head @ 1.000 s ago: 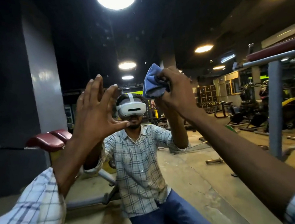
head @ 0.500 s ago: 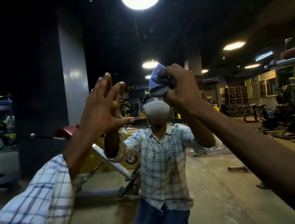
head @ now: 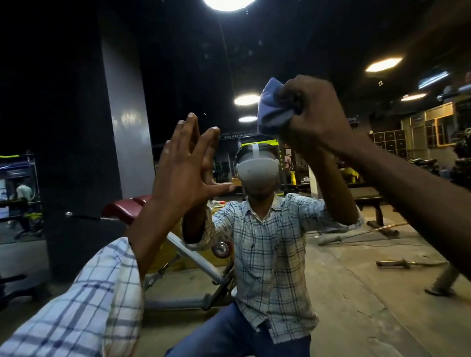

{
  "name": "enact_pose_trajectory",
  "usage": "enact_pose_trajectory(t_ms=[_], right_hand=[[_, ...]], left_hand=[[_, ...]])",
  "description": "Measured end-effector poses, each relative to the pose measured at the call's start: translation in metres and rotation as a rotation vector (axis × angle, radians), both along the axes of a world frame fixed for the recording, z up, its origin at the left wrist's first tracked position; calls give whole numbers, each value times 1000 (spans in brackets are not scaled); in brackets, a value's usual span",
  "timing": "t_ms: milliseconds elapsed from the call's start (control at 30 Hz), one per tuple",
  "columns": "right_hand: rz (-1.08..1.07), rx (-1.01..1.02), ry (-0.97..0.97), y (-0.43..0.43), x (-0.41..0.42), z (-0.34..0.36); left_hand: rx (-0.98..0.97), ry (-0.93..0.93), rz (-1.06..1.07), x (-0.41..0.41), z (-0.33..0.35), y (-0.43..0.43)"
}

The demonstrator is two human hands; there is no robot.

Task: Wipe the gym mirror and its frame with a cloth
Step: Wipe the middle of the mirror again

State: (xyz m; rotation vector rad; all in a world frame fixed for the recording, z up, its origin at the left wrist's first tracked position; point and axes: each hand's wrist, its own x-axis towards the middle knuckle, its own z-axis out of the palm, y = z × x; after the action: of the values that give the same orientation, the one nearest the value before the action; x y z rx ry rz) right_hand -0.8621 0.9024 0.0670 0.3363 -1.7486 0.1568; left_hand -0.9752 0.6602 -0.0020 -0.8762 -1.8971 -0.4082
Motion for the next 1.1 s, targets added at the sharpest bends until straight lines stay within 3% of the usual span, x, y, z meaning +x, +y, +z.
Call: enact_pose_trajectory(t_ms=[133,300,333,433,467,567,633,733,800,900,967,1033,1100], right_hand=[[-40,-297,200,-18,-11,4],[-56,67,-32,-35,-20,-11],[-95,23,28,-27,-16,3],[-139,-380,253,-14,-9,30],[-113,-366,237,-25,-14,23],[11,48,-53,-68,-32,-20],[23,162,-97,-73,-30,-24],[-22,-132,170,-62,-28,-5],[22,-274,201,-73,-36,-18],[41,87,-103,-97,-46,-58],[-2,257,-187,-89,-36,-50],[-68,118,-8,-69,-30,-20],[-153,-242,219,-55,-26,2]], left_hand=[[-32,23,-16,-8,-2,-12],[-46,37,-12,-18,-9,-28],[-49,41,-8,-19,-10,-30],[-50,53,-1,-22,-11,-37],[-51,54,0,-24,-11,-40],[-34,38,-10,-29,-12,-51],[-26,33,-8,-33,-14,-59],[-16,32,12,-41,-17,-70],[-13,26,12,-44,-20,-76],[-12,12,9,-47,-24,-83],[-17,10,13,-50,-28,-91],[-17,2,15,-54,-30,-99],[-20,-10,5,-56,-32,-103]])
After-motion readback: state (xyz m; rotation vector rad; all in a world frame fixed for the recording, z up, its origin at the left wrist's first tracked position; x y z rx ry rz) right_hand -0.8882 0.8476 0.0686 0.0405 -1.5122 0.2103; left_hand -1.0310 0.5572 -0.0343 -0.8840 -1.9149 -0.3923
